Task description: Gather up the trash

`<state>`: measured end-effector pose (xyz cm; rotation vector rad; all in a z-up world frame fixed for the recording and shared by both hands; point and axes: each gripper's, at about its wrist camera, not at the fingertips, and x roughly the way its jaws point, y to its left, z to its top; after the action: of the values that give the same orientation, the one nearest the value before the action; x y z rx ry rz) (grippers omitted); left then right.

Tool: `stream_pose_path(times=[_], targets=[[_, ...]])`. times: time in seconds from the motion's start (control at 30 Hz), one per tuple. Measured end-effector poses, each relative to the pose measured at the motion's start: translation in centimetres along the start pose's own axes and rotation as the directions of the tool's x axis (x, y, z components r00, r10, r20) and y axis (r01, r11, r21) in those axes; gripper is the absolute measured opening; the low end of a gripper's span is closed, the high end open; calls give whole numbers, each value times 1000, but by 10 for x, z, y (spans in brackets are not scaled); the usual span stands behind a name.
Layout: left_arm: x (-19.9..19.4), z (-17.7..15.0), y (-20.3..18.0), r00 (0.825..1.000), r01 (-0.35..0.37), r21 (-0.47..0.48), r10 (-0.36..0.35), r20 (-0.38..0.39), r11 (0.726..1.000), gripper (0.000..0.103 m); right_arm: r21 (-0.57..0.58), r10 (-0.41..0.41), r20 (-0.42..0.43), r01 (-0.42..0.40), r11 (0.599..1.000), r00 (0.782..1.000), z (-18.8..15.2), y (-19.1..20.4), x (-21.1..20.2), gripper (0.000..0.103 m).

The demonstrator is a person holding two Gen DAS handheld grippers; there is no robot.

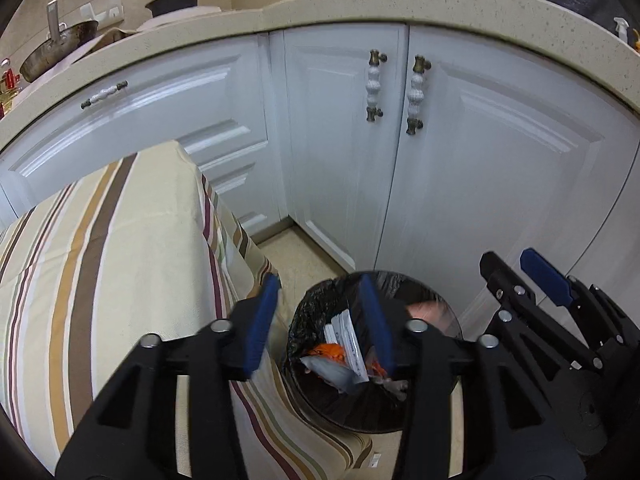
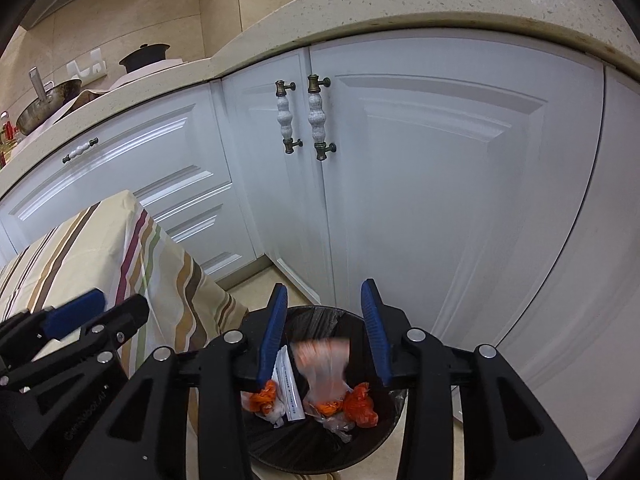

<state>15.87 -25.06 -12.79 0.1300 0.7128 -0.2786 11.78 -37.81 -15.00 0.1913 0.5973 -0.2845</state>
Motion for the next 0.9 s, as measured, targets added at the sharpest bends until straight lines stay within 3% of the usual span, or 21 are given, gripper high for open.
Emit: stream_pose_path(times=[0.47,0.9], targets=[[-3,-1,1,1000,5,-2,-5,11,1000,50,5,-22,12,22,1000,1000,4,-7,-14,39],[-28,-1,6,999,18,-1,-18,38,1000,57,-1,-60,42,60,998,997,9,-11,-44,48]])
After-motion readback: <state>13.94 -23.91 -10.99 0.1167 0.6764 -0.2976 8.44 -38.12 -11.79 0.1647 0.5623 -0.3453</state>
